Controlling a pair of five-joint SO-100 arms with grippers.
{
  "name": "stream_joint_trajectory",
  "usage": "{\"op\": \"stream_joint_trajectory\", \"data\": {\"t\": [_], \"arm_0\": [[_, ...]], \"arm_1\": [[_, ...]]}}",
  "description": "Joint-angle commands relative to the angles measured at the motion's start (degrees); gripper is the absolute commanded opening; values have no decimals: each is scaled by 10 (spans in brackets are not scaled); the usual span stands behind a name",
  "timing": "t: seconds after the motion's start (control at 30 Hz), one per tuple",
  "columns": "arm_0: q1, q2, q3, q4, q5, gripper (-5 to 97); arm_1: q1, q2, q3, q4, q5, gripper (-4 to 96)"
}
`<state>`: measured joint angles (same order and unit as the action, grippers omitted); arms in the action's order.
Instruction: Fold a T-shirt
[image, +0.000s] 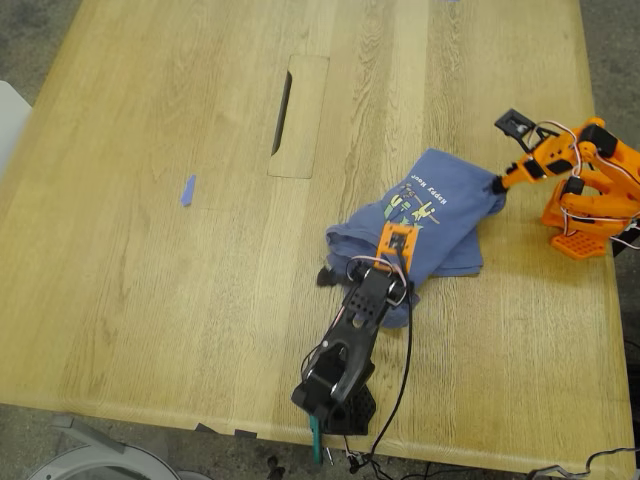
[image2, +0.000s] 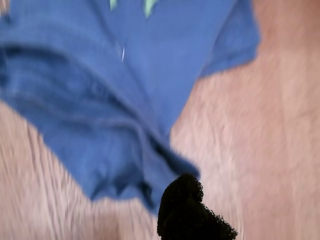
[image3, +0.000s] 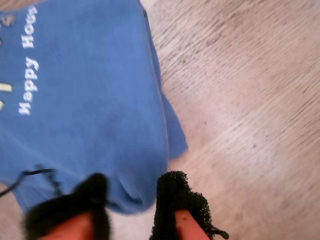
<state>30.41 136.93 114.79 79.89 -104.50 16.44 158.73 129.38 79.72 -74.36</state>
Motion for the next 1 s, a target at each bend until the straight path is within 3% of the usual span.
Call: {"op": "stream_joint_trajectory", "data": {"t": [0.0, 0.07, 0.13, 0.2, 0.6, 0.97], "arm_0": [[-15, -28, -77, -91, 11, 624], [-34, -40, -66, -163, 11, 421], [-57, -61, -58, -198, -14, 153], [-79, -77, -33, -248, -25, 11], [-144, -185, 73, -465, -47, -1], [-208, -372, 119, -665, -45, -1]], "arm_1": [[-20, -76, -86, -32, -7, 1], [-44, -137, -129, -56, -11, 0], [-69, -187, -153, -99, -9, 0], [-93, -234, -171, -126, -11, 0], [-200, -435, -215, -257, -8, 0], [-194, -324, 69, -387, 6, 0]]}}
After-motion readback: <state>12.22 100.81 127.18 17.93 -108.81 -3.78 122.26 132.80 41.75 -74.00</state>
